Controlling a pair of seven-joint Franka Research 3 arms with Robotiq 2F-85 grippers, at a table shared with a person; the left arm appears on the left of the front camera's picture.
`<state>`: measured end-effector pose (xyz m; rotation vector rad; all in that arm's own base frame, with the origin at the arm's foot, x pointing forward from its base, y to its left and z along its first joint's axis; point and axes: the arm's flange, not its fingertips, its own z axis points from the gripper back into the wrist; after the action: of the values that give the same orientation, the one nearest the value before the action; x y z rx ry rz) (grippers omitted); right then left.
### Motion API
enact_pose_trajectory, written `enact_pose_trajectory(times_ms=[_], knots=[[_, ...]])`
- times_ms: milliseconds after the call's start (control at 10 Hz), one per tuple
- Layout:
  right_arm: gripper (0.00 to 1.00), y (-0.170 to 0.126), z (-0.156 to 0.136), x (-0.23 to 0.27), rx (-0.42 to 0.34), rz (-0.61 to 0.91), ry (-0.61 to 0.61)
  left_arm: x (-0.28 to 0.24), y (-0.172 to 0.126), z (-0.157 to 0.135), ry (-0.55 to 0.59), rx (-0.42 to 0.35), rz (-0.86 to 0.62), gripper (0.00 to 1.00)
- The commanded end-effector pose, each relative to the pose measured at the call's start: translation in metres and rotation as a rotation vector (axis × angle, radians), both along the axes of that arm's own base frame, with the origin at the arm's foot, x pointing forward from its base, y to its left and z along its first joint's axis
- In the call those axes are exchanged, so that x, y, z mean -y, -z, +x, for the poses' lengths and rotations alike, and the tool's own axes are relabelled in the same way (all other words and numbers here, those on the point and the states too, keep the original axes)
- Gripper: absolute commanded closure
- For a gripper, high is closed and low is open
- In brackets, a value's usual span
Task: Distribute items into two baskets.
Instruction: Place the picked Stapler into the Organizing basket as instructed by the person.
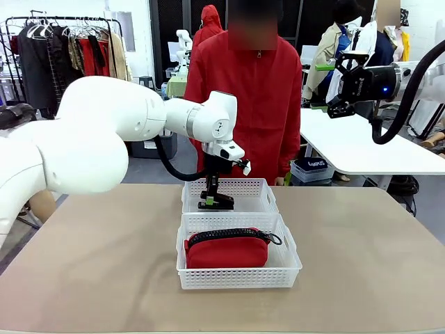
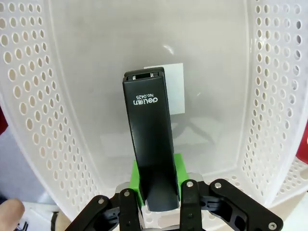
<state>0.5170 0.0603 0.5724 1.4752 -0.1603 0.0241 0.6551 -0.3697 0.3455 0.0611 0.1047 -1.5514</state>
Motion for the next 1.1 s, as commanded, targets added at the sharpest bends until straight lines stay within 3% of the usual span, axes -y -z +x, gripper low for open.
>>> enact_pose_trajectory(times_ms=[0,200,700,1000], knots=[[0.00,-0.002,0.001,-0.001,0.004,-0.002,0.007,0.009,-0.008,0.010,-0.033,-0.028,-0.016,1.00],[0.00,-0.002,0.001,-0.001,0.004,-0.002,0.007,0.010,-0.007,0.009,-0.045,-0.043,-0.026,1.00],[0.00,-0.002,0.001,-0.001,0.004,-0.002,0.007,0.007,-0.009,0.008,-0.069,-0.097,-0.028,0.01],[0.00,-0.002,0.001,-0.001,0.004,-0.002,0.007,0.004,-0.021,0.006,-0.085,-0.094,-0.041,0.00]])
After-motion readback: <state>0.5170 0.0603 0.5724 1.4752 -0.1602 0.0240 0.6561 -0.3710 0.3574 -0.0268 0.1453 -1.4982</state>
